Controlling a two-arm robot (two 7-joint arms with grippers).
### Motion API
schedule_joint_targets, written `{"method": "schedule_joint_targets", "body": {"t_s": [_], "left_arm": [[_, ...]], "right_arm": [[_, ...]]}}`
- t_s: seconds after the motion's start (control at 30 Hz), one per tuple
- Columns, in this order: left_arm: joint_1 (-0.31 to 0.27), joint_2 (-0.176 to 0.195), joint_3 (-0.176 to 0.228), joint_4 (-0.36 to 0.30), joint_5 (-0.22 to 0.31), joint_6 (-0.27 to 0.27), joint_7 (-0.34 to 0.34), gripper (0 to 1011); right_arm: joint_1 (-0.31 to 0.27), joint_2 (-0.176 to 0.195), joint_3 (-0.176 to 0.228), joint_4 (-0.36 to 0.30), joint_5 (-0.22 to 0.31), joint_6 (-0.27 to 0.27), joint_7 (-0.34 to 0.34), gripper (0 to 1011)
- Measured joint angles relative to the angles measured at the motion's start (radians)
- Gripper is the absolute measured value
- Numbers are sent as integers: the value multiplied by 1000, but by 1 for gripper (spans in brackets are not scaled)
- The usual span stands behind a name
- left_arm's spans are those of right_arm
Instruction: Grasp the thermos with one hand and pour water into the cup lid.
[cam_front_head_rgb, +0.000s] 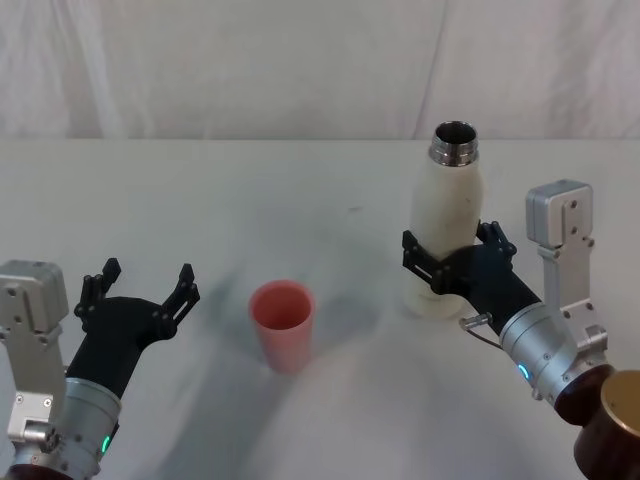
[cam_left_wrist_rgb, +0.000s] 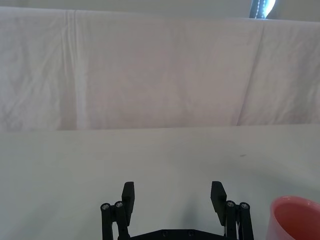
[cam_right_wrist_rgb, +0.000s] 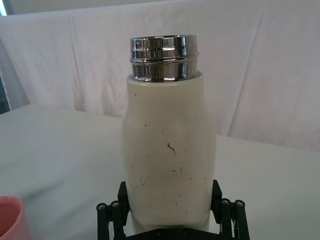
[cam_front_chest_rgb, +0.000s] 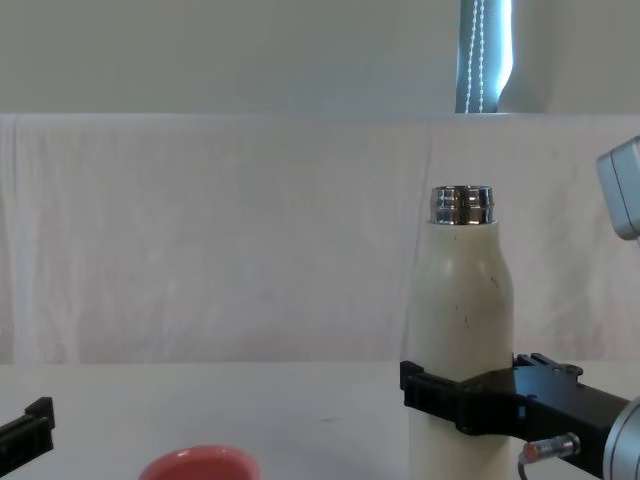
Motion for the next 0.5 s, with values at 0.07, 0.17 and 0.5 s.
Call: {"method": "schedule_joint_targets", "body": {"t_s": [0.07,0.17,0.5], "left_arm": [[0,0,0,0,0,0,0,1001],[0,0,0,0,0,0,0,1001],[0,0,0,0,0,0,0,1001]], "right_arm": [[0,0,-1,1,2,-2,0,960],[0,1,-3,3,4,-6,-3,960],[0,3,-8,21,4,-31,-10,960]]}}
